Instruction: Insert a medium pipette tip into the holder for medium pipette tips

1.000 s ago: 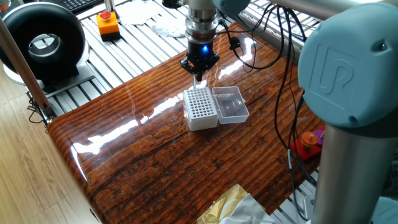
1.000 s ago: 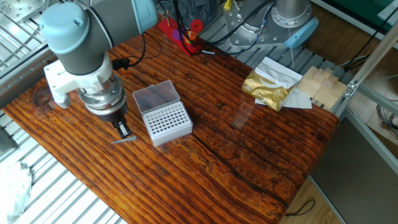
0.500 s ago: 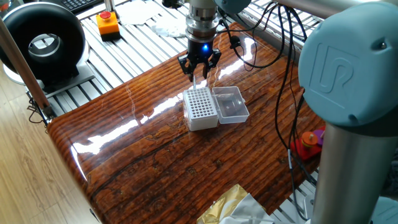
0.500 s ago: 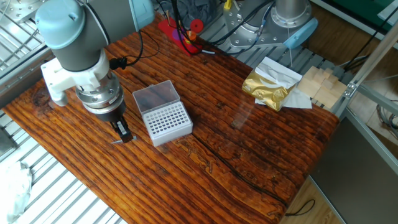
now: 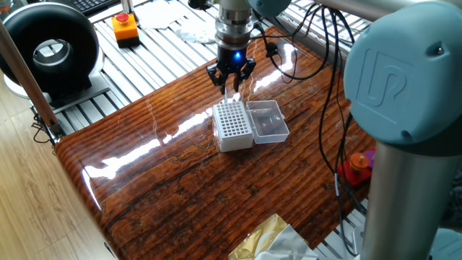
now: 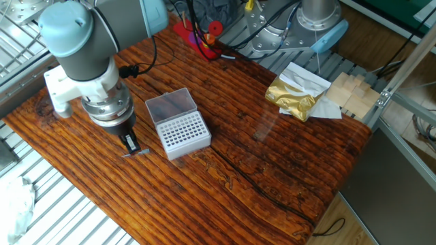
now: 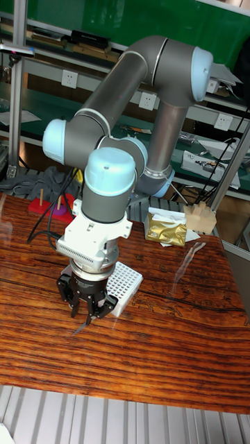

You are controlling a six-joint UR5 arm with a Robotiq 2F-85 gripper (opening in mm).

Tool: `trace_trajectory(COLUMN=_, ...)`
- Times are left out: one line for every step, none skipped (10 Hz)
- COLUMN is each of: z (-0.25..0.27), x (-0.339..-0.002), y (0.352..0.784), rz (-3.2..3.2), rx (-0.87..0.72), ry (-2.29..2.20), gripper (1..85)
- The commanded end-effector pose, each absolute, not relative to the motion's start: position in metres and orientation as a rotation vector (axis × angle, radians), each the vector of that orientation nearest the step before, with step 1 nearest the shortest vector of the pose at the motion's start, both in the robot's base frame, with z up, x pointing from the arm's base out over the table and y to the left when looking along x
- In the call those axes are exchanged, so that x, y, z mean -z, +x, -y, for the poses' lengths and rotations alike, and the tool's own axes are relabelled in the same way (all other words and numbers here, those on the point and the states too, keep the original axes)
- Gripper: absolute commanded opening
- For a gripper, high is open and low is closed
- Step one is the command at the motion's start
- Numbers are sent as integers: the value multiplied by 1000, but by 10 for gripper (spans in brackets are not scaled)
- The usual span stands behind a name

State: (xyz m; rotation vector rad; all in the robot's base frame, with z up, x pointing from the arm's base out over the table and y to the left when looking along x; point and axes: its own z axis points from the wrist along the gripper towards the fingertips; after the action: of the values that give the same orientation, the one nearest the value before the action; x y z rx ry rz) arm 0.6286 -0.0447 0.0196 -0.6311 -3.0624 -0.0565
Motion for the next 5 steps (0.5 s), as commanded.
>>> trace_trajectory(z=41, x=-22, y=633, rz=3045, rx=60, ry=-692, gripper=373)
trace_trajectory(z=39, x=-23, y=635, rz=3047, rx=61, ry=-700, gripper=370)
trace_trajectory(z=36, x=-23, y=636, rz=3046, rx=71, ry=-702, gripper=367)
trace_trajectory(z=33, x=-22, y=638, rz=3051, rx=76, ry=-704, gripper=367)
trace_trajectory(z=35, x=-20, y=640, rz=3059, rx=64, ry=-703, gripper=353)
